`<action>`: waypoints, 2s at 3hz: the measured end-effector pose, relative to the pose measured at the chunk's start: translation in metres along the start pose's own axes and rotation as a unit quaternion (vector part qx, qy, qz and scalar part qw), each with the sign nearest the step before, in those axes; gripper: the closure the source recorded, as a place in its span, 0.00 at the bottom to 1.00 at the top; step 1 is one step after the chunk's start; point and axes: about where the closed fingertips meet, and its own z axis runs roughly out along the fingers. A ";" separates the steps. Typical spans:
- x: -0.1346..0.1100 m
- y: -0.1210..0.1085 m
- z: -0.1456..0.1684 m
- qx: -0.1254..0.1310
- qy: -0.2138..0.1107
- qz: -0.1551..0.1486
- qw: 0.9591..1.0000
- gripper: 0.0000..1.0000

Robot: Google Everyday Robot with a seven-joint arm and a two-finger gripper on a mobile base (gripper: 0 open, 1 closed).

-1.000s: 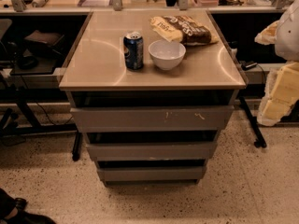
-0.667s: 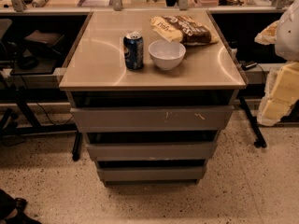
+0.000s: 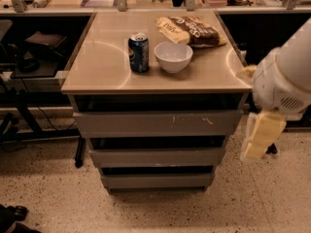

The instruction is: Open bottom drawer

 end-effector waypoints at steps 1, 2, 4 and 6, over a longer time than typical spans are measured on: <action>0.000 0.032 0.111 -0.056 -0.031 0.007 0.998 0.00; 0.012 0.076 0.244 -0.127 -0.032 0.033 0.991 0.00; 0.016 0.091 0.373 -0.144 -0.086 0.082 0.982 0.00; 0.021 0.081 0.404 -0.142 -0.076 0.072 0.984 0.00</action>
Offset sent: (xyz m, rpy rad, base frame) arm 0.0611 0.0967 -0.4656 0.2879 0.2028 -0.1063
